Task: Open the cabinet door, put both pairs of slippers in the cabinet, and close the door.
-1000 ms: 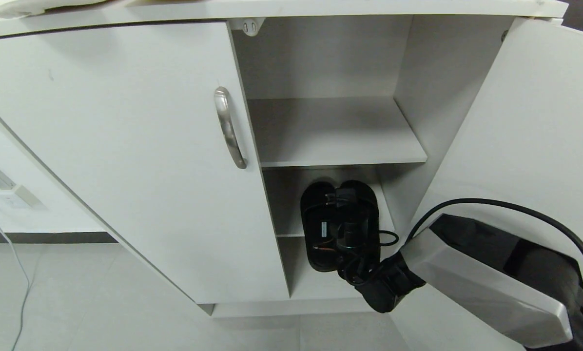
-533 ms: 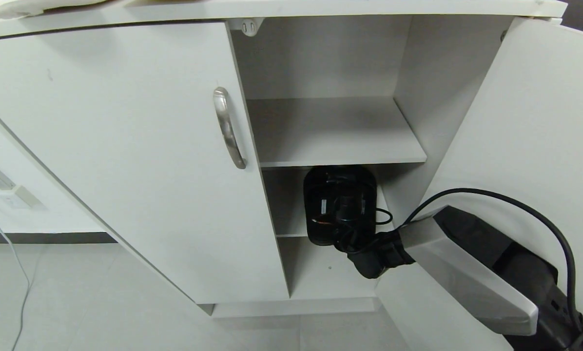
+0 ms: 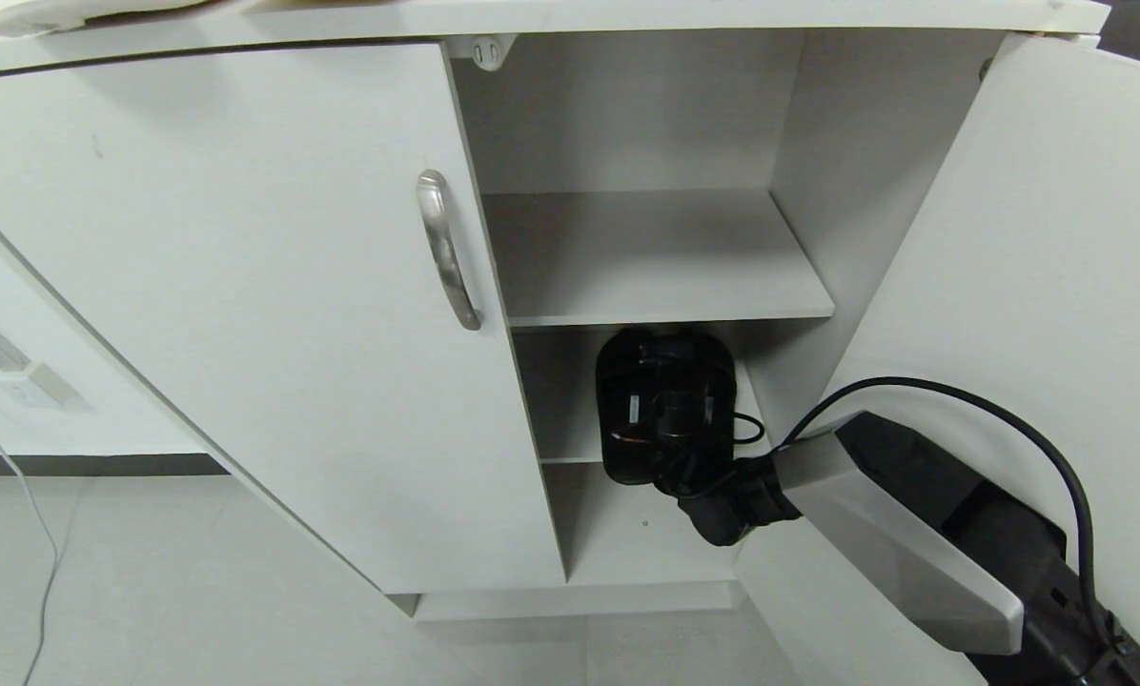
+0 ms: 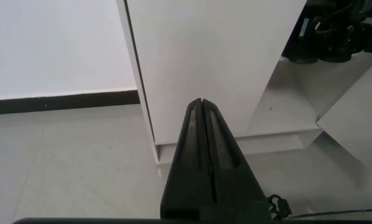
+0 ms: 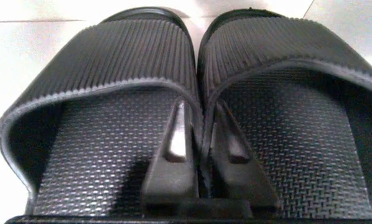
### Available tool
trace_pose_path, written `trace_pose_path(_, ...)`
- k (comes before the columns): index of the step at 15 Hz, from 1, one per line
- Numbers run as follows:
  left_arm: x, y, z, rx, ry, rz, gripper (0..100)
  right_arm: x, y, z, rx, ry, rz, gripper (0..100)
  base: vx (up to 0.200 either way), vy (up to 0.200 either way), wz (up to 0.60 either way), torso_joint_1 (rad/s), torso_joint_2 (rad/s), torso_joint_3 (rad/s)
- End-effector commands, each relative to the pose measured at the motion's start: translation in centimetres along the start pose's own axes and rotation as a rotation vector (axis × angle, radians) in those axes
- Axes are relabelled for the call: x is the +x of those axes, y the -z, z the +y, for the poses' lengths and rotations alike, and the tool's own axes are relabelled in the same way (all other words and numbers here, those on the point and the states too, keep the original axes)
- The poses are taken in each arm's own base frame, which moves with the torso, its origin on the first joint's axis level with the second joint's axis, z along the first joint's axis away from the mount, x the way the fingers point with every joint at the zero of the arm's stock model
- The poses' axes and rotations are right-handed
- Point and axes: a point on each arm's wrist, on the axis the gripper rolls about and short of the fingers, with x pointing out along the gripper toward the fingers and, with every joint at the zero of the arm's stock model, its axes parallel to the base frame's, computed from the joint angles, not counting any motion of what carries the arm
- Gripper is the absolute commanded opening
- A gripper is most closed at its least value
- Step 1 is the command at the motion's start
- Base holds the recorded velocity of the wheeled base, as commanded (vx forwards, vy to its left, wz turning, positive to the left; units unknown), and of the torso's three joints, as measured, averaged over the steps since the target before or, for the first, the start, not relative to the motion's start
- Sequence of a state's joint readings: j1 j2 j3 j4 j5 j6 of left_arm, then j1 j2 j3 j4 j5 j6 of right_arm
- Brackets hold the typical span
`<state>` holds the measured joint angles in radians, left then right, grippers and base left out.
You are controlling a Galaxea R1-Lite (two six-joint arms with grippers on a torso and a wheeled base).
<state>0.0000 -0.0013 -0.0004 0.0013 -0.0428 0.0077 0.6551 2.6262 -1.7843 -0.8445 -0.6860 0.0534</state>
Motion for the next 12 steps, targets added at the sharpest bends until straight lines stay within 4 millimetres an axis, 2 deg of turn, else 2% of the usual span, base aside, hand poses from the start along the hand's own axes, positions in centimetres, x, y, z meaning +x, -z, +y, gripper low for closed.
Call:
trace_pose_path(1, 0.0, 0.0, 0.0, 0.000, 0.000, -0.001, 0, 0.0, 0.4, 0.0, -0.004, 0.002, 0.007, 100, 0.000, 0.000, 0.00, 0.000, 0.00, 0.000)
trace_pose_path(4, 0.0, 0.0, 0.0, 0.000, 0.000, -0.001, 0, -0.2, 0.4, 0.0, -0.002, 0.000, 0.007, 100, 0.000, 0.000, 0.00, 0.000, 0.00, 0.000)
trace_pose_path(6, 0.0, 0.0, 0.0, 0.000, -0.001, 0.002, 0, -1.1, 0.0, -0.1, -0.006, -0.009, 0.012, 100, 0.000, 0.000, 0.00, 0.000, 0.00, 0.000)
trace_pose_path(9, 0.0, 0.0, 0.0, 0.000, -0.001, 0.000, 0, -3.6, -0.9, -0.7, -0.005, -0.030, 0.010, 100, 0.000, 0.000, 0.00, 0.000, 0.00, 0.000)
trace_pose_path(12, 0.0, 0.0, 0.0, 0.000, -0.001, 0.000, 0, -7.8, -2.1, -2.0, 0.001, -0.069, 0.005, 100, 0.000, 0.000, 0.00, 0.000, 0.00, 0.000)
